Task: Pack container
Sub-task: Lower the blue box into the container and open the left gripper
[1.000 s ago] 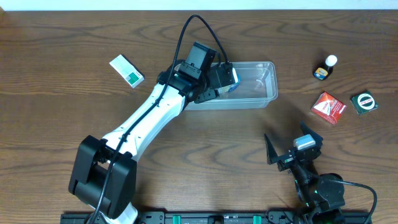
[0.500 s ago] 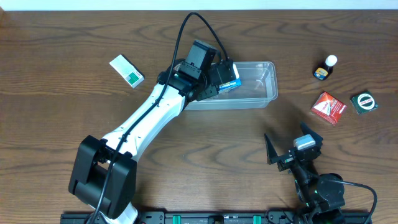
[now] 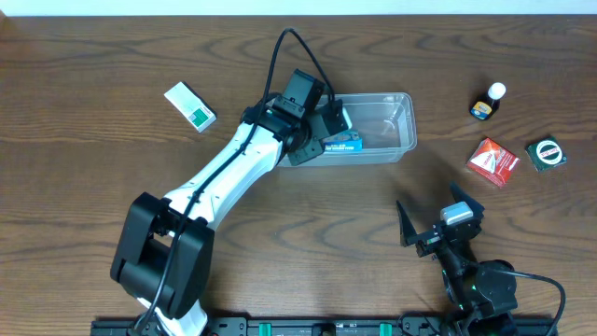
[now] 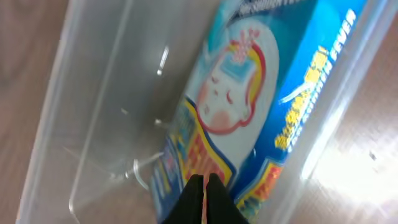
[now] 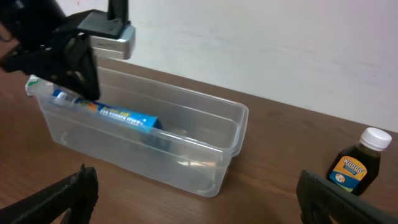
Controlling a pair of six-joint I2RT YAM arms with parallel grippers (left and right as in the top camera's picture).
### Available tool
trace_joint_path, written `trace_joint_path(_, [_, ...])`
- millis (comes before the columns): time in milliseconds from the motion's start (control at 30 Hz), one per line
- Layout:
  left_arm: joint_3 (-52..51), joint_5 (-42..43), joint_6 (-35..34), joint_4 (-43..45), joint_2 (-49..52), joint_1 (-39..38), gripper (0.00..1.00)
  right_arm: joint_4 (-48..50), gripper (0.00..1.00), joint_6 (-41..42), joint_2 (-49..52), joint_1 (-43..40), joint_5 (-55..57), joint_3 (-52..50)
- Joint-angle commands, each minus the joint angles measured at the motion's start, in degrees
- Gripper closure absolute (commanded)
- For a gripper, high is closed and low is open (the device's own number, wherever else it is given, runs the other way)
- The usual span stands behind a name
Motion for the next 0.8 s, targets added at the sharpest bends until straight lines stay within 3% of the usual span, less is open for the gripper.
trace_joint_path(0, [1.27,0.85,-2.69,-2.03,-5.57,-0.17,0.94,-0.22,0.01,-0.52,-0.31,-0.63,-0.37,-0.09])
trace_joint_path(233, [1.27,0.94,-2.67,-2.16,-12.57,-0.17,0.94,-0.22,0.01,-0.52,-0.31,-0.63,-0.39,-0.09])
trace_joint_path(500, [1.27,5.05,-7.32,2.1,-10.88,-0.17,0.94,-0.22,0.01,-0.52,-0.31,-0.63,-0.39,-0.09])
trace_joint_path(767, [1.25,5.05,-21.09,1.79,-6.36,-0.15,0.94,-0.2,0.01,-0.52,-0.31,-0.63,-0.39,-0.09])
